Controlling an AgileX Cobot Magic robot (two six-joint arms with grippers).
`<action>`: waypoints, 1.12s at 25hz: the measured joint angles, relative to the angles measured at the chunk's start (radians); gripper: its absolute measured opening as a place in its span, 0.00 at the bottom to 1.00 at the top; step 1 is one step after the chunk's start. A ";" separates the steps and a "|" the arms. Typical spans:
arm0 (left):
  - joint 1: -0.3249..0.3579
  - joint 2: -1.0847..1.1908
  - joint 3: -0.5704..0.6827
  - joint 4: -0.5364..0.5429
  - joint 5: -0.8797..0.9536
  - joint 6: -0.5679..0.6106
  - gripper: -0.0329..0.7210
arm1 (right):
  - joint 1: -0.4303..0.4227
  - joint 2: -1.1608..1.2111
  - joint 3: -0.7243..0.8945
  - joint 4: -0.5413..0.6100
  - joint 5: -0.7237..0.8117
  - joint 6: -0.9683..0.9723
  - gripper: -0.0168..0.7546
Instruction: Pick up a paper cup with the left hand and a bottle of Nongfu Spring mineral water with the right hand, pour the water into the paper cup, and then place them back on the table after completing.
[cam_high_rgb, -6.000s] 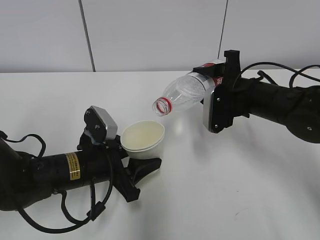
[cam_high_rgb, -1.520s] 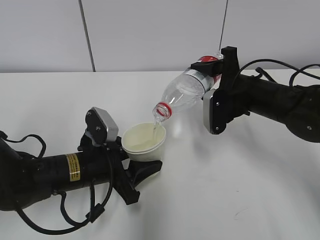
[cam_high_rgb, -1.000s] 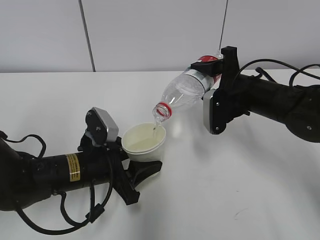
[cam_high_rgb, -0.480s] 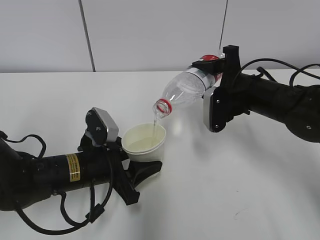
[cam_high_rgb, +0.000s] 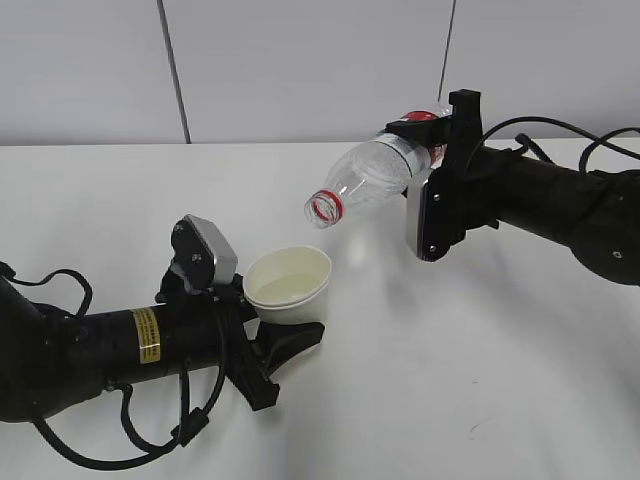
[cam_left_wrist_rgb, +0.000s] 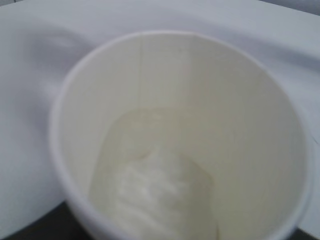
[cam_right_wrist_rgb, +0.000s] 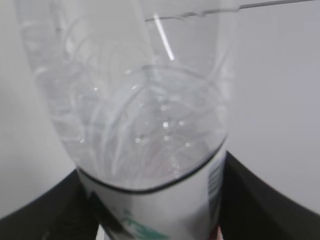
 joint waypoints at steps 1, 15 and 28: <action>0.000 0.000 0.000 0.000 0.000 0.000 0.53 | 0.000 0.000 0.000 0.000 0.000 0.005 0.62; 0.000 0.000 0.000 -0.028 0.014 0.000 0.53 | 0.000 0.000 0.000 0.058 -0.001 0.316 0.62; 0.000 0.000 0.000 -0.078 0.014 0.000 0.53 | 0.000 0.000 0.000 0.152 -0.001 0.856 0.62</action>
